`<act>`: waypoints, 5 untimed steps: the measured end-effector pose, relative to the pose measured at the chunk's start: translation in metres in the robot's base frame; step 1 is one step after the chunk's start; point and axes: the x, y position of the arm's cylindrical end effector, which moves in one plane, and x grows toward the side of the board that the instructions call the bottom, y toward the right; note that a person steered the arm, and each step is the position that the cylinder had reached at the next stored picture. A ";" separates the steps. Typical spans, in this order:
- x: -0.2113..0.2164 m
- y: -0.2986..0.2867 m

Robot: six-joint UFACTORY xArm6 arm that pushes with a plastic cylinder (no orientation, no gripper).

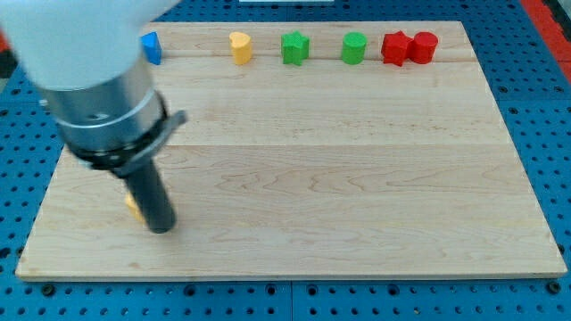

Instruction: Push the yellow hexagon near the left center

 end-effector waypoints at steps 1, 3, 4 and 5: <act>-0.012 -0.048; -0.016 -0.069; -0.016 -0.033; -0.048 -0.031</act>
